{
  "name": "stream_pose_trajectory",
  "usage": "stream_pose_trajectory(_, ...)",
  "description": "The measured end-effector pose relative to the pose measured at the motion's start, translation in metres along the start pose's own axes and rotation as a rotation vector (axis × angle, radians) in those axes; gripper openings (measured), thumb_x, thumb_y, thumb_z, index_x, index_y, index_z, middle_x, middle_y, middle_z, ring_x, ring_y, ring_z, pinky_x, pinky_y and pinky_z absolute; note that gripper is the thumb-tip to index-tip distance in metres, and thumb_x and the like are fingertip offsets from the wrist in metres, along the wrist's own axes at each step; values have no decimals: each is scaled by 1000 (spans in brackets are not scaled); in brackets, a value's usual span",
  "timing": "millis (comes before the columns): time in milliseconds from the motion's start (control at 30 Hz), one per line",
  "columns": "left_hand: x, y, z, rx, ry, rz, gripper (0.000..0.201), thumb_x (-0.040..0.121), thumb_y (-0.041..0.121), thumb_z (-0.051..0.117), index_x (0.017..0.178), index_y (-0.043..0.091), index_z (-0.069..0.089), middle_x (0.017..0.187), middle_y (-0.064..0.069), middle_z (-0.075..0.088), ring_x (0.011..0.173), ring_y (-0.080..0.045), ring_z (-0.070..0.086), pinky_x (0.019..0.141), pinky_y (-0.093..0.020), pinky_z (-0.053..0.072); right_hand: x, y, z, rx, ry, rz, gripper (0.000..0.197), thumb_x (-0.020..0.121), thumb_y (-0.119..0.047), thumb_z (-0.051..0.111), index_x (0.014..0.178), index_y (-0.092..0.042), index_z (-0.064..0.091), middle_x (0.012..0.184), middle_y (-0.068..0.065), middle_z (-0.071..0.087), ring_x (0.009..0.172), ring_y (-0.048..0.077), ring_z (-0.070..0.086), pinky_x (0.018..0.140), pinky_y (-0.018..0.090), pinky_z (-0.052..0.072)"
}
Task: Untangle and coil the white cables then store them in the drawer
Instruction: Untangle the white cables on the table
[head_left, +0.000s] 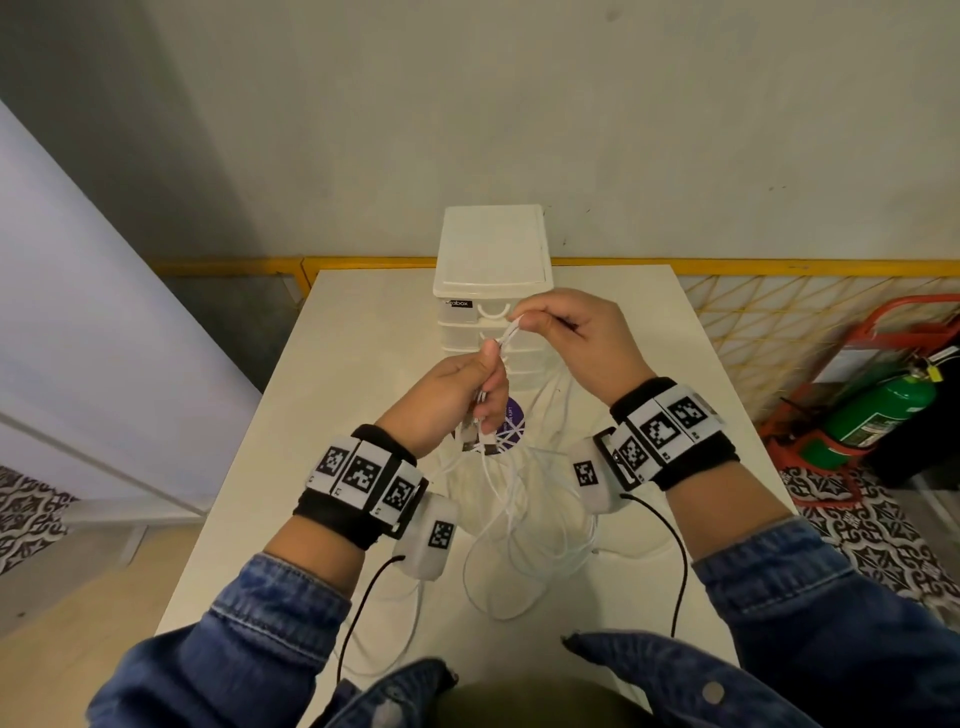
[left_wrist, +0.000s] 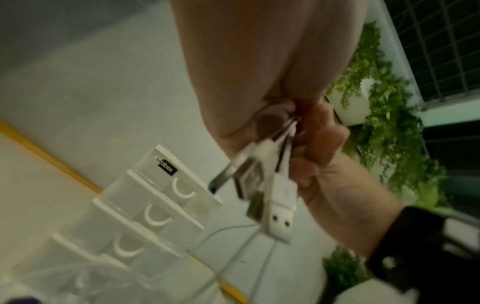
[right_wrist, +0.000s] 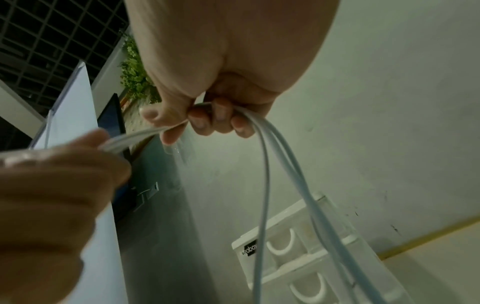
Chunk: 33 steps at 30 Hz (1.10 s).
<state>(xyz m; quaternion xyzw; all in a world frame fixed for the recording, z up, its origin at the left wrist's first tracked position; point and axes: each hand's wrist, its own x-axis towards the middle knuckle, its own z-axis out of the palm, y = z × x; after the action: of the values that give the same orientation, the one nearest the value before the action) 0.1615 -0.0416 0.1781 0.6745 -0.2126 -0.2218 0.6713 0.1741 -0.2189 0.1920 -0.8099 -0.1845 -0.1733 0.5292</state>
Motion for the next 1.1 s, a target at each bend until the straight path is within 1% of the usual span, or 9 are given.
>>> stream_pose_trajectory(133, 4, 9, 6, -395, 34, 53, 47, 96, 45, 28, 59, 18, 38, 50, 5, 32, 43, -12, 34, 52, -25, 39, -5, 11, 10, 28, -59, 114, 16, 92, -16, 53, 100, -16, 67, 82, -14, 65, 74, -7, 58, 74, 13, 45)
stream_pose_trajectory(233, 5, 17, 8, -631, 59, 69, 48, 99, 43, 26, 61, 17, 41, 51, 5, 36, 40, -8, 35, 45, -21, 40, -19, 21, 26, -44, -109, 164, 16, 97, -22, 42, 90, -24, 56, 66, -13, 52, 60, 6, 50, 62, 25, 41)
stream_pose_trajectory(333, 3, 25, 6, -742, 37, 79, 47, 99, 42, 23, 67, 16, 43, 52, 7, 40, 34, -2, 31, 36, -16, 29, -28, 31, 38, -91, -171, 210, 23, 99, -23, 37, 78, -22, 47, 64, -6, 51, 59, 15, 49, 64, 35, 43)
stream_pose_trajectory(500, -2, 47, 1, -864, -94, 135, 44, 98, 39, 26, 70, 16, 51, 48, 9, 39, 37, -6, 14, 36, -17, 17, -44, 55, 42, -164, -257, 334, 33, 99, -27, 35, 73, -13, 49, 65, 1, 55, 60, 16, 49, 63, 20, 39)
stream_pose_trajectory(633, 2, 57, 1, -1015, -56, 252, 33, 97, 35, 31, 78, 13, 48, 47, 7, 39, 37, -6, 17, 37, -18, 21, -55, 63, 49, -119, -259, 419, 31, 98, -21, 36, 72, -15, 50, 66, -2, 57, 65, 14, 51, 72, 26, 39)
stream_pose_trajectory(800, 17, 55, -7, -949, 201, 388, 36, 101, 35, 25, 83, 15, 48, 53, 7, 39, 44, -6, 34, 51, -20, 37, -58, 57, 58, 10, -223, 414, 20, 96, -15, 37, 104, -18, 56, 57, -2, 49, 54, 11, 47, 62, 19, 41)
stream_pose_trajectory(933, 23, 48, -19, -883, 401, 483, 31, 102, 27, 28, 84, 13, 48, 64, 5, 51, 57, -8, 47, 64, -23, 41, -62, 48, 60, 153, -172, 460, 16, 94, -16, 47, 93, -7, 60, 51, -3, 45, 45, 7, 40, 55, 19, 37)
stream_pose_trajectory(1000, 26, 40, -23, -756, 494, 509, 27, 102, 22, 30, 85, 13, 49, 68, 4, 53, 63, -9, 50, 67, -24, 42, -62, 45, 63, 147, -233, 443, 21, 94, -16, 49, 99, -5, 66, 50, -15, 51, 48, 0, 46, 58, 12, 36)
stream_pose_trajectory(1100, 26, 27, -28, -347, 616, 528, 27, 101, 14, 32, 80, 13, 49, 68, 3, 50, 63, -11, 49, 66, -24, 43, -63, 38, 71, 45, -374, 329, 23, 95, -20, 50, 107, -13, 68, 91, -18, 68, 83, -9, 58, 80, 8, 39)
